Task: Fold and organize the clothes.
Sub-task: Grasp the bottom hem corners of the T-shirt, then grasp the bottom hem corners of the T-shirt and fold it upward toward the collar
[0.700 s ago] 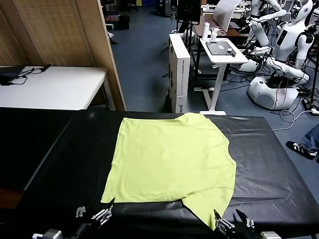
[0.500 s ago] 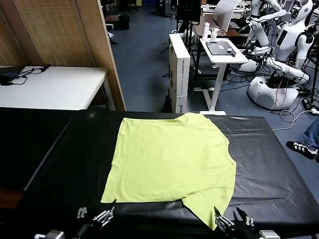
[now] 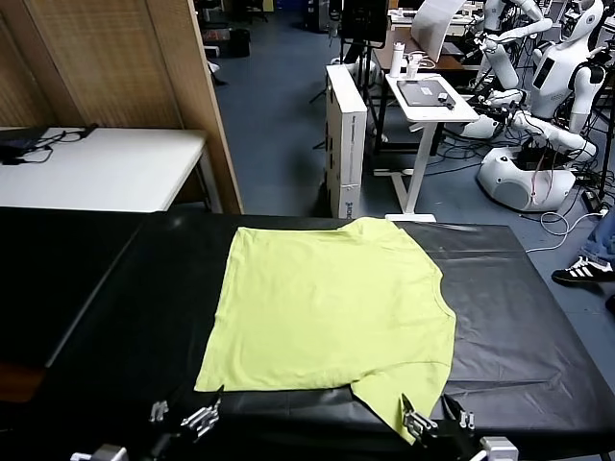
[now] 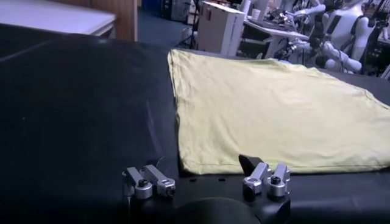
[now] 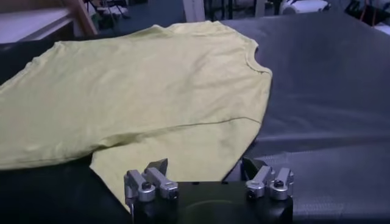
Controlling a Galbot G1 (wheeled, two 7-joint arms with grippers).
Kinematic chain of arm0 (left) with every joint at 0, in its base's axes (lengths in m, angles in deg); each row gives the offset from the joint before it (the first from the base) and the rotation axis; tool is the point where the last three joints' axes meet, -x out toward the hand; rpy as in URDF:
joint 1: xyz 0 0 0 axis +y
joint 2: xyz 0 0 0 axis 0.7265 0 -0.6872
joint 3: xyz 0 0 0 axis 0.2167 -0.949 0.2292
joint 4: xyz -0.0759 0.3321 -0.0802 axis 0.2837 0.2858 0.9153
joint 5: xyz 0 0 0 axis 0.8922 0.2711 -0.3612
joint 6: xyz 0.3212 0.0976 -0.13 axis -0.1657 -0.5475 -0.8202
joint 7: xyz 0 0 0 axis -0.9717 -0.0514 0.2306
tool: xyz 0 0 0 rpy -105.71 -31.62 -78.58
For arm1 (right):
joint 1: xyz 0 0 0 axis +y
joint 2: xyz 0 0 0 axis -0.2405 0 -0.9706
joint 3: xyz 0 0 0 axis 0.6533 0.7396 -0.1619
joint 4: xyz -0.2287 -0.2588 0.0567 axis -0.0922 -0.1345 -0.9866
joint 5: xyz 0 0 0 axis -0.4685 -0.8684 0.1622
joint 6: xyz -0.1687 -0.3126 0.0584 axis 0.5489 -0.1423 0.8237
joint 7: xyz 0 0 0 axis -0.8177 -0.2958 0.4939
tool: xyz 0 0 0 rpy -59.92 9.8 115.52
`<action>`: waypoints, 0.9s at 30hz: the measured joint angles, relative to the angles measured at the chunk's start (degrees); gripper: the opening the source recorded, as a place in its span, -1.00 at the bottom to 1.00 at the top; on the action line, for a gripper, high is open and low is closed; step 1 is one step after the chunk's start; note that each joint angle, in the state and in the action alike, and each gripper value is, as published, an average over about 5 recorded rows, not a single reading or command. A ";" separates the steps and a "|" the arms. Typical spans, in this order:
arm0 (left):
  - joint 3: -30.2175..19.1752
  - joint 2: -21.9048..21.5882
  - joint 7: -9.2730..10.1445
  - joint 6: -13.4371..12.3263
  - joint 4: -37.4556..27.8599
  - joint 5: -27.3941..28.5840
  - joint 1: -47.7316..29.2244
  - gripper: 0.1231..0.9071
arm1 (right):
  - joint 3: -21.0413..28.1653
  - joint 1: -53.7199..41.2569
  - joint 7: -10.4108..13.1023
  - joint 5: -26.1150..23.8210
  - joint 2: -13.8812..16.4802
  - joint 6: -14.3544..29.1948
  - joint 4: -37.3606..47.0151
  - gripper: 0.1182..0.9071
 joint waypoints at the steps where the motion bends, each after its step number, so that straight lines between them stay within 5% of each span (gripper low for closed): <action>1: 0.00 0.01 -0.01 -0.11 -0.05 0.04 0.07 -0.17 | 0.01 0.08 0.02 0.00 0.00 0.01 0.01 0.12; 6: 0.00 0.05 -0.08 -0.46 -0.10 0.08 0.36 -0.84 | -0.12 0.65 0.12 0.08 0.03 0.02 -0.18 -0.53; 9: 0.05 0.08 -0.08 -0.56 0.03 0.13 0.51 -0.94 | -0.29 1.26 0.42 0.20 0.20 -0.07 -0.73 -0.88; 27: 5.66 -2.25 0.03 -4.04 3.01 -0.13 8.39 -0.94 | -1.13 10.81 3.26 -0.16 1.74 -2.69 -7.18 -0.95</action>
